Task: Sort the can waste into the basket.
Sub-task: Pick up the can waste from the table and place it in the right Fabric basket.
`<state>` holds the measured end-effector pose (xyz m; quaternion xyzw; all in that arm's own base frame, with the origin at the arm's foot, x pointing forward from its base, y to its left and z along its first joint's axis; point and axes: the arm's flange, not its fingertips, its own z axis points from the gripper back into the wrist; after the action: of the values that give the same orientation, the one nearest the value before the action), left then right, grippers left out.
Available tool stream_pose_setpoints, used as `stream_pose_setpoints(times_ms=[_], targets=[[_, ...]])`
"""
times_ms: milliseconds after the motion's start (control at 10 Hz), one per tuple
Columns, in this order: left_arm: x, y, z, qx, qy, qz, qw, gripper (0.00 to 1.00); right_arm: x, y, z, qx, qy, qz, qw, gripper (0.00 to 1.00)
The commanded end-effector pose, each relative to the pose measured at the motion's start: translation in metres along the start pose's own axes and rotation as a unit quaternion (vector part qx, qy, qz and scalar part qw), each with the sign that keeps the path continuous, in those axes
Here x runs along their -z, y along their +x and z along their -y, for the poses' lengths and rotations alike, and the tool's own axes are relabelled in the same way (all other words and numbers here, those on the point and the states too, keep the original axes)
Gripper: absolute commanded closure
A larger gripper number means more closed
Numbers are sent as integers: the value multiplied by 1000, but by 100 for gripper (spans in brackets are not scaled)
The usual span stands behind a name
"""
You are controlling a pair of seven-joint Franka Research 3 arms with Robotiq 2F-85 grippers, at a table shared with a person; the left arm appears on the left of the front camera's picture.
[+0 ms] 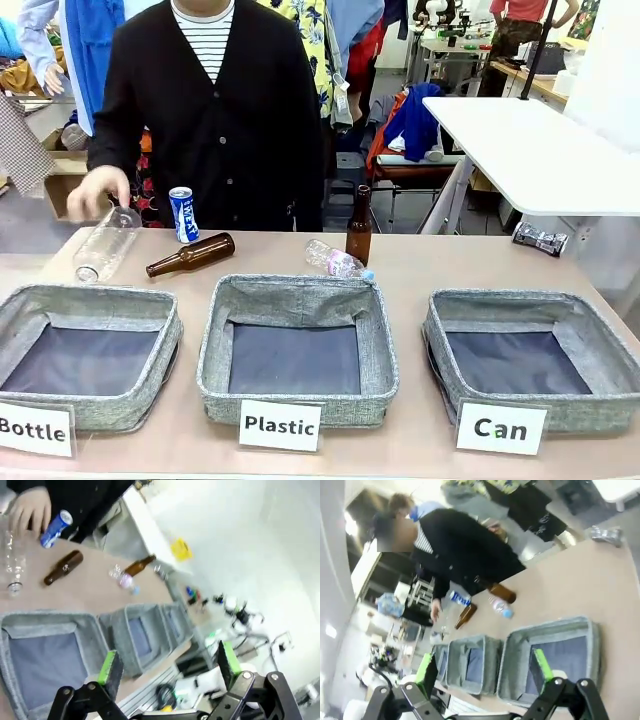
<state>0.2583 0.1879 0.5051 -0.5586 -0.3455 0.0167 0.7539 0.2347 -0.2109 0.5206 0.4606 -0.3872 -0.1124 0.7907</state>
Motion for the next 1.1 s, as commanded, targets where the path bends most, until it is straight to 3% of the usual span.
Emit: stream_pose_setpoints(times_ms=[0,100,200,700,800,1000], targets=[[53,-71,11,-19,-2,65,998,0,10,-40,22,35,-27,56,997,0],[67,-85,17,-29,3,90,996,0,8,-42,27,57,-72,80,993,0],[1,7,1,-21,-7,33,999,0,-12,1,17,27,-16,24,999,0],[1,7,1,-21,-7,33,999,0,-8,-1,17,43,-25,18,999,0],[1,7,1,-21,-7,33,999,0,15,19,7,-6,-88,4,996,0],[1,7,1,-21,-7,33,999,0,90,58,-11,-123,-191,-113,967,0]])
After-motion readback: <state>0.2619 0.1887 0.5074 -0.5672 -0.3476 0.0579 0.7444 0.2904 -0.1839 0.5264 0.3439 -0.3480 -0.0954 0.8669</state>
